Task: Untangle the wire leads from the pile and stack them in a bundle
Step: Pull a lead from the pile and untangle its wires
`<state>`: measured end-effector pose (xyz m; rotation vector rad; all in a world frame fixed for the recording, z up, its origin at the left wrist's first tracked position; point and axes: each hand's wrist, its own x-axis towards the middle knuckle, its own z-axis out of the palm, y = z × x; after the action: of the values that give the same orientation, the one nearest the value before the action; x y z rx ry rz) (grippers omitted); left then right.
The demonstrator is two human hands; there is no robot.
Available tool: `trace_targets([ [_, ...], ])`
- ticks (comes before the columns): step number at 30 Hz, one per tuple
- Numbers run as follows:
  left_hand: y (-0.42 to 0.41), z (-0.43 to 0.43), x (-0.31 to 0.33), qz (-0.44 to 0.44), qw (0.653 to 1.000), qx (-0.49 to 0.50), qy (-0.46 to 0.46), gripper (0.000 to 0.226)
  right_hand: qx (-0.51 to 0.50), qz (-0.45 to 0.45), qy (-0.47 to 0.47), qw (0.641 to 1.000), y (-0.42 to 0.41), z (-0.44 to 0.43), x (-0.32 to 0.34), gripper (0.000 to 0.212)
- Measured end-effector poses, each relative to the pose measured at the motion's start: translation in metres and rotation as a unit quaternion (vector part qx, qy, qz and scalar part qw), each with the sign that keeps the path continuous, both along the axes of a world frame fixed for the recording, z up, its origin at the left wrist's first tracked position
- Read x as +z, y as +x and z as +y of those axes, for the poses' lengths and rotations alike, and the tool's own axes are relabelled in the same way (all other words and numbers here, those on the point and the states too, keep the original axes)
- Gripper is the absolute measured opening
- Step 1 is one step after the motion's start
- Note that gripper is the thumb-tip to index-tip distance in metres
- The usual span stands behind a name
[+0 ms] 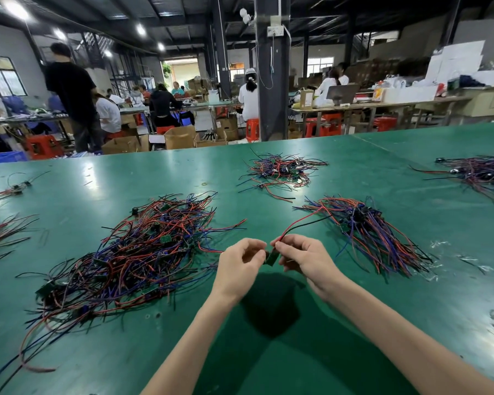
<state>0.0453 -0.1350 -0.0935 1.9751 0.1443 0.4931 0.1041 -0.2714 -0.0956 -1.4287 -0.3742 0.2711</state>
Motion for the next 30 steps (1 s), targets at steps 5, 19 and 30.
trace_targets([
  [5, 0.0, -0.002, -0.002, 0.038, 0.997, -0.013, 0.063, 0.02, -0.006, 0.021, 0.055, 0.998, 0.002, -0.002, 0.002, 0.017],
  [19, -0.003, -0.008, -0.006, -0.07, 0.996, 0.054, 0.031, 0.016, -0.031, 0.036, 0.077, 0.996, 0.002, -0.004, 0.002, 0.006],
  [30, -0.002, -0.016, -0.007, 0.011, 0.999, 0.017, -0.039, 0.019, -0.019, 0.06, 0.092, 0.994, 0.001, -0.009, 0.009, 0.009],
])
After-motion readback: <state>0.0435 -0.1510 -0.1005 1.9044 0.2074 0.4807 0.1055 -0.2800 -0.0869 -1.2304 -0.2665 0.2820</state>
